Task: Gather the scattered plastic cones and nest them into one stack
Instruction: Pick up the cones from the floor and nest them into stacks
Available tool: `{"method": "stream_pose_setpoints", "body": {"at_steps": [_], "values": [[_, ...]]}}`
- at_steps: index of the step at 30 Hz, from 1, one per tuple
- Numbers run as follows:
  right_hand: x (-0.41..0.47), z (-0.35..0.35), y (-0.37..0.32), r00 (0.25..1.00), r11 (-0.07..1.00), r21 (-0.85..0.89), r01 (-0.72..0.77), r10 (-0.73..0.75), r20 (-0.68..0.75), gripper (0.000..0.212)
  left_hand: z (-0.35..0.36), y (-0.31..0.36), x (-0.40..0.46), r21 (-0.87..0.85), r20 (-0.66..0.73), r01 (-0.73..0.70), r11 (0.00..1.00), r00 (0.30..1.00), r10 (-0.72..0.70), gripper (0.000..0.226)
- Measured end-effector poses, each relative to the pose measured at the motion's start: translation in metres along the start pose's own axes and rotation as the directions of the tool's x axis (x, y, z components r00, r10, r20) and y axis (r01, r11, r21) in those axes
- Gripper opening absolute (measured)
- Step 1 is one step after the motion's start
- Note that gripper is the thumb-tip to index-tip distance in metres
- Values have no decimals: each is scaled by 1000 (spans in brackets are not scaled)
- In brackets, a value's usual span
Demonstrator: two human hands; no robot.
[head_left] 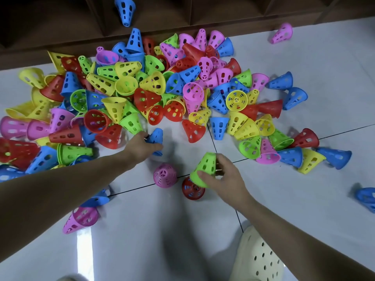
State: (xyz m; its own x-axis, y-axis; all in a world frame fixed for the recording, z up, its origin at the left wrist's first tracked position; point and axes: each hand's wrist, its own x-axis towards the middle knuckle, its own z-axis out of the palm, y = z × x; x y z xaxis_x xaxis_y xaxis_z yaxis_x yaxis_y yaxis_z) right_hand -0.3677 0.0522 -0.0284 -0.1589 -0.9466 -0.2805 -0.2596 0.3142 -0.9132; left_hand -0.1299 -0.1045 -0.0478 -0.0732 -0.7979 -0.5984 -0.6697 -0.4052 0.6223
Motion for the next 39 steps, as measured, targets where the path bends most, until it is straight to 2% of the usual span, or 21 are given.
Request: {"method": "stream_pose_setpoints", "body": {"at_steps": [2,4,7,9,14,17,23,25,28,33,36,39], "values": [[-13,4,6,970,943,-251,219,-182,163,45,-4,-6,1,-73,-17,17,997,1000,-18,53],[-19,9,14,926,850,-415,324,-194,324,47,-8,-10,-1,-119,-18,31,992,999,-33,53],[-19,15,26,891,765,-517,385,-160,426,46,-11,-12,-8,-132,-21,30,991,999,-33,37],[-16,16,30,878,758,-514,401,-159,451,47,-12,-14,-13,-138,-62,10,990,998,-19,38],[-18,20,34,896,793,-490,362,-151,417,46,-19,-22,-26,-165,-172,-76,983,984,48,58],[-22,24,39,912,821,-463,334,-157,378,47,-29,-28,-30,-140,-205,-107,984,976,77,57],[-24,25,40,922,818,-480,317,-149,356,48,-40,-30,-55,-202,-249,-142,969,964,89,52],[-24,25,40,923,822,-473,317,-152,353,48,-40,-30,-70,-204,-236,-194,959,961,144,54],[-24,25,41,926,828,-467,311,-153,345,48,-33,-26,-93,-98,-239,-294,951,934,264,51],[-23,25,42,923,826,-467,317,-155,352,47,-10,-26,-122,33,-158,-410,911,898,410,39],[-23,25,42,922,834,-452,317,-160,352,47,5,-39,-122,128,-27,-488,863,868,495,36],[-23,24,43,926,843,-445,303,-150,346,49,14,-48,-115,223,46,-509,832,858,512,36]]}}
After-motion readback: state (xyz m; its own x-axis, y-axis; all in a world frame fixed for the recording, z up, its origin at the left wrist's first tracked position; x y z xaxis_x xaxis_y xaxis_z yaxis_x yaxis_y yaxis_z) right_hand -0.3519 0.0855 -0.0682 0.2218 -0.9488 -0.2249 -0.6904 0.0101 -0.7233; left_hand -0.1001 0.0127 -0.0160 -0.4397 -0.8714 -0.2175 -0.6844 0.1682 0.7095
